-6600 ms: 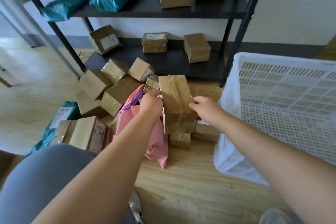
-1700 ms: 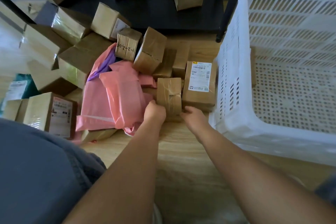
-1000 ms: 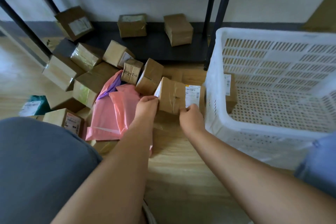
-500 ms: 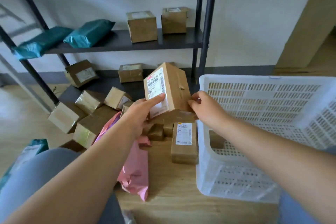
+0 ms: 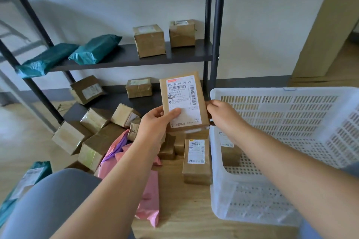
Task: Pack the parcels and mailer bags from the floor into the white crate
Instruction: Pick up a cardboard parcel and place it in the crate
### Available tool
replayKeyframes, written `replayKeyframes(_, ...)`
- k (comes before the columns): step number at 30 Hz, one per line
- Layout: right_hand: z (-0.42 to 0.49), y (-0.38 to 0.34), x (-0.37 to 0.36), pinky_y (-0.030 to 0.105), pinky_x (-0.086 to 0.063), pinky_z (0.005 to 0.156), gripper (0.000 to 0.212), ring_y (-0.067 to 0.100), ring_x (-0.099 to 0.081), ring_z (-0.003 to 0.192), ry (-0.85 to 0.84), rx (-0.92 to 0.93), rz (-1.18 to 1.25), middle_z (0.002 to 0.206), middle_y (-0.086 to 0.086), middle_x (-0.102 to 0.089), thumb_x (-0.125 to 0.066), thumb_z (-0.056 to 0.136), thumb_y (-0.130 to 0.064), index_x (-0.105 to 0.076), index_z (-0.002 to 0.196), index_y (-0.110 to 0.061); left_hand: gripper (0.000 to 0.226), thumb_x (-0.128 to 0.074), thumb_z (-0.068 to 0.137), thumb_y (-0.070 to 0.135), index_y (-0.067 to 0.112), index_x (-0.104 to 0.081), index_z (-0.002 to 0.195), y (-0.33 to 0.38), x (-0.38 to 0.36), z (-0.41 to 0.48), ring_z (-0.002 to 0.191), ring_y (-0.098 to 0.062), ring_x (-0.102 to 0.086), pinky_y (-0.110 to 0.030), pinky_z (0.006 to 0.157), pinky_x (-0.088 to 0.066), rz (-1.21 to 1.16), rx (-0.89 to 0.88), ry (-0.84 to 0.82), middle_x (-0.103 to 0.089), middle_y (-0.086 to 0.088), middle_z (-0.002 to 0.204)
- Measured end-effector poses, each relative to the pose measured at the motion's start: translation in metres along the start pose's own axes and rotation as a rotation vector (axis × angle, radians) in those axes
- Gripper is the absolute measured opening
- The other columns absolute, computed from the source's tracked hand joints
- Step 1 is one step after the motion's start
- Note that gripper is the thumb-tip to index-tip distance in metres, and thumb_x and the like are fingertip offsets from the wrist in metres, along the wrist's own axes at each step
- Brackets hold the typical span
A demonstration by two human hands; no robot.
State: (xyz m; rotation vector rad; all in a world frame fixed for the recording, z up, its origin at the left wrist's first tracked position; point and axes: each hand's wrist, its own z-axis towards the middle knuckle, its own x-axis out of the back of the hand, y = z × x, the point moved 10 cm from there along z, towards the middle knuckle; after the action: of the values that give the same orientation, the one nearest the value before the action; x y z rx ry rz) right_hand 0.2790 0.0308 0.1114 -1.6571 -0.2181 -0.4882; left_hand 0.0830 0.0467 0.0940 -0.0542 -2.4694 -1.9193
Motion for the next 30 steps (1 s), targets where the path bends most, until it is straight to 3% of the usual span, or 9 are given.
replayKeyframes(3, -0.002, 0.003, -0.005, 0.035, -0.045, 0.095, 0.047, 0.014, -0.062, 0.1, -0.08, -0.063, 0.099, 0.109, -0.005, -0.068, -0.032, 0.099, -0.056, -0.062, 0.12, -0.026, 0.046, -0.076, 0.078, 0.033, 0.028, -0.059, 0.12, 0.005, 0.0, -0.004, 0.085, -0.01, -0.072, -0.029, 0.073, -0.059, 0.009, -0.02, 0.009, -0.072, 0.008, 0.098)
replayKeyframes(6, -0.002, 0.007, -0.006, 0.04, -0.044, 0.1, 0.058, 0.016, -0.061, 0.104, -0.105, -0.083, 0.094, 0.114, -0.006, -0.068, -0.035, 0.092, -0.069, -0.06, 0.123, -0.027, 0.045, -0.074, 0.08, 0.032, 0.029, -0.058, 0.122, 0.01, -0.007, -0.007, 0.088, -0.011, -0.071, -0.03, 0.076, -0.059, 0.024, -0.058, -0.007, -0.072, 0.008, 0.1)
replayKeyframes(11, -0.005, 0.03, 0.03, 0.046, -0.042, 0.105, 0.058, 0.02, -0.06, 0.114, 0.02, -0.113, 0.1, 0.123, -0.005, -0.066, -0.043, 0.091, -0.064, -0.057, 0.131, -0.024, 0.027, -0.07, 0.086, 0.03, 0.031, -0.063, 0.112, 0.013, -0.039, -0.01, 0.086, -0.006, -0.07, -0.021, 0.068, -0.056, 0.06, -0.117, -0.052, -0.072, 0.011, 0.097)
replayKeyframes(13, -0.003, 0.034, 0.045, 0.041, -0.042, 0.104, 0.057, 0.021, -0.06, 0.116, 0.055, -0.111, 0.126, 0.125, -0.004, -0.066, -0.043, 0.093, -0.061, -0.057, 0.133, -0.023, 0.026, -0.07, 0.086, 0.031, 0.029, -0.063, 0.111, 0.015, -0.051, -0.011, 0.086, -0.005, -0.07, -0.022, 0.069, -0.056, 0.103, -0.139, -0.062, -0.073, 0.011, 0.097)
replayKeyframes(16, 0.002, 0.027, 0.061, 0.035, -0.042, 0.099, 0.052, 0.021, -0.061, 0.115, 0.107, -0.095, 0.157, 0.124, -0.002, -0.066, -0.042, 0.097, -0.054, -0.058, 0.131, -0.019, 0.03, -0.068, 0.088, 0.028, 0.029, -0.061, 0.117, 0.028, -0.065, -0.015, 0.091, -0.003, -0.067, -0.022, 0.075, -0.056, 0.158, -0.207, -0.096, -0.07, 0.014, 0.101)
replayKeyframes(19, 0.014, 0.038, 0.085, 0.044, -0.047, 0.101, 0.05, 0.023, -0.064, 0.108, 0.183, -0.135, 0.168, 0.118, 0.0, -0.069, -0.043, 0.096, -0.055, -0.061, 0.125, -0.02, 0.039, -0.063, 0.091, 0.024, 0.031, -0.054, 0.129, 0.034, -0.096, -0.012, 0.098, -0.003, -0.062, -0.022, 0.082, -0.053, 0.22, -0.29, -0.153, -0.065, 0.012, 0.112)
replayKeyframes(23, 0.034, 0.077, 0.121, 0.046, -0.049, 0.097, 0.052, 0.025, -0.065, 0.102, 0.262, -0.239, 0.134, 0.112, 0.0, -0.069, -0.044, 0.093, -0.057, -0.062, 0.122, -0.019, 0.054, -0.06, 0.092, 0.028, 0.04, -0.04, 0.141, 0.017, -0.161, 0.01, 0.091, -0.008, -0.06, -0.021, 0.072, -0.051, 0.34, -0.293, -0.229, -0.054, 0.001, 0.123)
replayKeyframes(27, 0.05, 0.127, 0.137, 0.04, -0.053, 0.09, 0.038, 0.024, -0.064, 0.098, 0.205, -0.357, 0.119, 0.111, 0.004, -0.068, -0.051, 0.097, -0.04, -0.062, 0.123, -0.014, 0.052, -0.051, 0.092, 0.02, 0.033, -0.043, 0.142, -0.013, -0.206, 0.035, 0.079, -0.016, -0.064, -0.026, 0.062, -0.055, 0.356, -0.164, -0.21, -0.056, -0.004, 0.122)
replayKeyframes(30, 0.055, 0.164, 0.135, 0.046, -0.054, 0.091, 0.029, 0.03, -0.066, 0.097, 0.099, -0.5, 0.061, 0.105, 0.011, -0.068, -0.059, 0.094, -0.035, -0.062, 0.112, -0.013, 0.048, -0.043, 0.09, 0.013, 0.026, -0.049, 0.135, -0.04, -0.219, 0.049, 0.09, -0.024, -0.065, -0.031, 0.074, -0.055, 0.403, -0.093, -0.107, -0.058, -0.005, 0.122)
